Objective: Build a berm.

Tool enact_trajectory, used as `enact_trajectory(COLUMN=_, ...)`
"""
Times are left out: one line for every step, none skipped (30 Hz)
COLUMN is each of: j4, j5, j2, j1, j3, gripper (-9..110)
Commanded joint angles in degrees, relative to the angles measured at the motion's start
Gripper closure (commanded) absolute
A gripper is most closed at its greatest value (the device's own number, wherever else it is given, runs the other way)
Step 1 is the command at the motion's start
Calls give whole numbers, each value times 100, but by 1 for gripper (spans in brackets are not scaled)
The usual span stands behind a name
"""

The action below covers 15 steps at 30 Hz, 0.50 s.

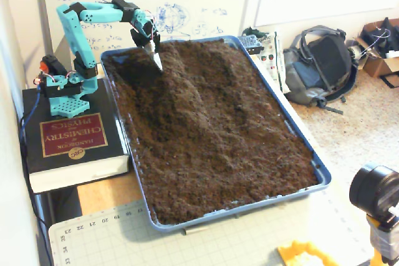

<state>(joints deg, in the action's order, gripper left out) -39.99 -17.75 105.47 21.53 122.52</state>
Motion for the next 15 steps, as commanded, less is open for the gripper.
enact_trajectory(j4=-26, j5=431, j2=1011, j1=-237, j3=-343, gripper=101)
enact_trajectory(j4=-141, j5=606, j2=1195, j1=-299, j3=-255, gripper=101)
enact_trajectory(j4=-308, j5=809, j2=1371, j1=-369, j3=-158, gripper=101)
enact_trajectory(j4=-527, j5=1020, j2=1556, j1=-448, j3=-53, gripper=101)
enact_trajectory(j4=-800, j5=1257, j2=1723, j1=-536, j3=26, gripper=101)
enact_trajectory(j4=-1116, j5=1529, j2=1872, j1=-659, j3=79, gripper=101)
enact_trajectory(j4=-1459, j5=1811, j2=2039, j1=-835, j3=88, gripper=101)
enact_trajectory(j4=-1819, j5=2109, j2=2206, j1=-1063, j3=114, gripper=101)
enact_trajectory(j4=-2180, j5=2435, j2=2329, j1=-1318, j3=141, gripper=101)
enact_trajectory(j4=-2514, j5=2760, j2=2435, j1=-1608, j3=149, gripper=101)
enact_trajectory(j4=-2777, j5=3085, j2=2496, j1=-1907, j3=167, gripper=101)
enact_trajectory(j4=-3032, j5=3401, j2=2496, j1=-2197, j3=158, gripper=101)
enact_trajectory(j4=-3182, j5=3709, j2=2435, j1=-2479, j3=158, gripper=101)
enact_trajectory(j4=-3199, j5=3999, j2=2338, j1=-2742, j3=167, gripper=101)
enact_trajectory(j4=-3155, j5=4254, j2=2197, j1=-3006, j3=185, gripper=101)
